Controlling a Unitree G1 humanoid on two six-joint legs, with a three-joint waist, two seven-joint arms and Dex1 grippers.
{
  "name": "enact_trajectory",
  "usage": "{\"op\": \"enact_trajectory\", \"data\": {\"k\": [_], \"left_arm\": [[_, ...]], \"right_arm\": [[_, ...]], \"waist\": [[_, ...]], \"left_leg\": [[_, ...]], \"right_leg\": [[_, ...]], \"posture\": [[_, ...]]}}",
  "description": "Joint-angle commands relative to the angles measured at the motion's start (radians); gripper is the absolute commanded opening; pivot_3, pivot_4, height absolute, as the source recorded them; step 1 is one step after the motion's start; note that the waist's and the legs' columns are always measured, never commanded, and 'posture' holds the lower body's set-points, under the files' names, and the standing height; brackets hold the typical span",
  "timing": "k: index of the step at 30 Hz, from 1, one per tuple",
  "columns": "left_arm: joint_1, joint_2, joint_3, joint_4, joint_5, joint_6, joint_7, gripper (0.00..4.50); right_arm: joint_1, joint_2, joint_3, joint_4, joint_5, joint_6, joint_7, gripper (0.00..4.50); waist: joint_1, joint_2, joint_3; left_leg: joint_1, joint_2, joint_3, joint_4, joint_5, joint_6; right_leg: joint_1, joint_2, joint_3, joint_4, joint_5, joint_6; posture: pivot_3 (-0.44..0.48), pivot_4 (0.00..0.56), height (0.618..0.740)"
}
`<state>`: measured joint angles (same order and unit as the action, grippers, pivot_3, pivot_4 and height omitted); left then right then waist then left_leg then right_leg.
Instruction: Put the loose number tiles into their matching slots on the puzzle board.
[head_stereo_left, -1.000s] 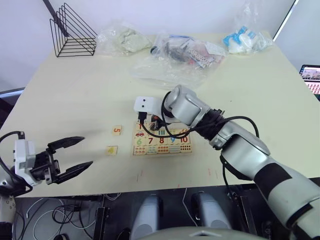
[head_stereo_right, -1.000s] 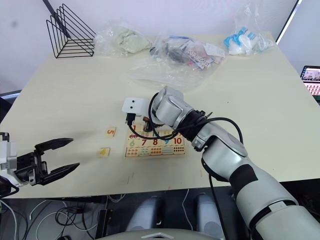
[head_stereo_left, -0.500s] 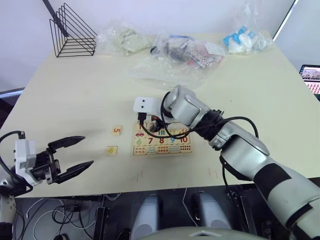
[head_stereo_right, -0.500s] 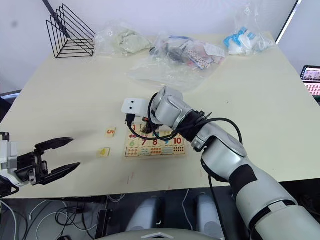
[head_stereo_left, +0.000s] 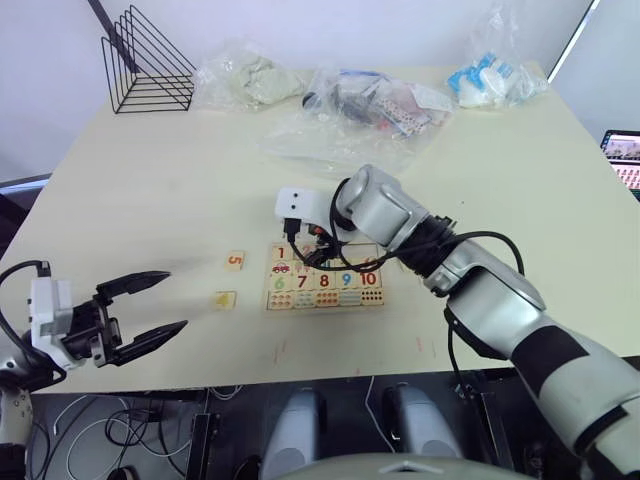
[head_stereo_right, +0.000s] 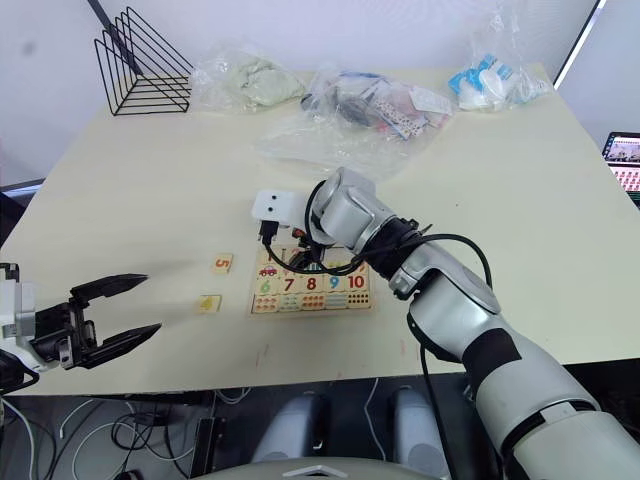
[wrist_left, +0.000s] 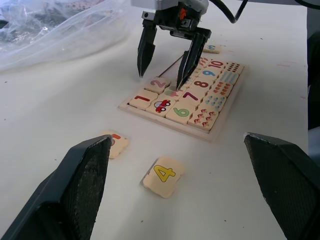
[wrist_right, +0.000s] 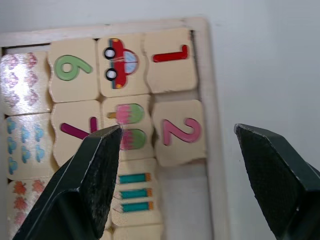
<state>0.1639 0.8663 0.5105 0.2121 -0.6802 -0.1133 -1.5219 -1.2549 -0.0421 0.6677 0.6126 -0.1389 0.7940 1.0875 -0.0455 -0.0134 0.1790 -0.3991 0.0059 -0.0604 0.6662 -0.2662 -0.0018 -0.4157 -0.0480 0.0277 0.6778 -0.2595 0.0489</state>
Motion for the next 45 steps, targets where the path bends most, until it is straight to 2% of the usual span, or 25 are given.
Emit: {"op": "enact_trajectory", "data": {"k": [1, 3, 6, 8, 9, 12, 13, 23, 45], "left_arm": [[-0.003, -0.002, 0.03, -0.014, -0.004, 0.003, -0.002, 4.5], [-0.003, -0.003, 0.031, -0.013, -0.003, 0.002, -0.003, 4.5], [-0.005, -0.003, 0.031, -0.01, -0.001, 0.003, -0.005, 4.5], [-0.009, -0.003, 0.031, -0.009, -0.001, 0.003, -0.006, 4.5], [-0.01, -0.003, 0.031, -0.009, 0.0, 0.004, -0.006, 4.5], [-0.016, -0.001, 0.029, -0.003, 0.003, 0.003, -0.009, 4.5], [-0.018, 0.0, 0.029, -0.001, 0.003, 0.003, -0.01, 4.5], [-0.028, 0.002, 0.03, 0.007, 0.009, 0.002, -0.015, 4.5], [-0.025, 0.001, 0.031, 0.008, 0.009, 0.001, -0.018, 4.5]], "right_arm": [[0.004, -0.023, -0.054, -0.057, 0.021, -0.028, 0.012, 3.75], [0.03, -0.044, -0.087, -0.101, 0.041, -0.038, 0.011, 3.75], [0.07, -0.072, -0.109, -0.155, 0.051, -0.078, 0.001, 3.05], [0.097, -0.099, -0.11, -0.182, 0.048, -0.096, 0.004, 2.21], [0.104, -0.106, -0.109, -0.19, 0.047, -0.098, 0.006, 1.57], [0.145, -0.133, -0.105, -0.229, 0.053, -0.113, 0.015, 0.1], [0.158, -0.139, -0.101, -0.238, 0.053, -0.121, 0.017, 0.01], [0.205, -0.138, -0.091, -0.231, 0.031, -0.199, -0.001, 0.01], [0.206, -0.109, -0.093, -0.173, 0.011, -0.237, -0.007, 0.01]], "waist": [[0.0, 0.0, 0.0], [0.0, 0.0, 0.0], [0.0, 0.0, 0.0], [0.0, 0.0, 0.0], [0.0, 0.0, 0.0], [0.0, 0.0, 0.0], [0.0, -0.001, 0.0], [0.0, -0.001, 0.0], [0.001, -0.001, 0.0]], "left_leg": [[0.0, 0.0, 0.0, 0.0, 0.0, 0.0], [0.0, 0.0, 0.0, 0.0, 0.0, 0.0], [0.0, 0.0, 0.0, 0.0, 0.0, 0.0], [0.0, 0.0, 0.0, 0.0, 0.0, 0.0], [0.0, 0.0, 0.0, 0.0, 0.0, 0.0], [0.0, 0.0, 0.0, 0.0, 0.0, 0.0], [0.0, 0.0, 0.0, 0.0, 0.0, 0.0], [0.0, 0.0, 0.001, 0.0, 0.0, 0.0], [0.0, 0.0, 0.0, 0.0, 0.0, 0.0]], "right_leg": [[0.0, 0.0, 0.0, 0.0, 0.0, 0.0], [0.0, 0.0, 0.0, 0.0, 0.0, 0.0], [0.0, 0.0, 0.0, 0.0, 0.0, 0.0], [0.0, 0.0, 0.0, 0.0, 0.0, 0.0], [0.0, 0.0, 0.0, 0.0, 0.0, 0.0], [0.0, 0.0, 0.0, 0.0, 0.0, 0.0], [0.0, 0.0, 0.0, 0.0, 0.0, 0.0], [0.0, 0.0, 0.0, 0.0, 0.0, 0.0], [0.0, 0.0, 0.0, 0.0, 0.0, 0.0]], "posture": [[0.0, 0.15, 0.74], [0.0, 0.15, 0.74], [0.0, 0.15, 0.74], [0.0, 0.15, 0.74], [0.0, 0.15, 0.74], [0.0, 0.15, 0.74], [0.0, 0.15, 0.74], [0.0, 0.15, 0.74], [0.0, 0.15, 0.74]]}}
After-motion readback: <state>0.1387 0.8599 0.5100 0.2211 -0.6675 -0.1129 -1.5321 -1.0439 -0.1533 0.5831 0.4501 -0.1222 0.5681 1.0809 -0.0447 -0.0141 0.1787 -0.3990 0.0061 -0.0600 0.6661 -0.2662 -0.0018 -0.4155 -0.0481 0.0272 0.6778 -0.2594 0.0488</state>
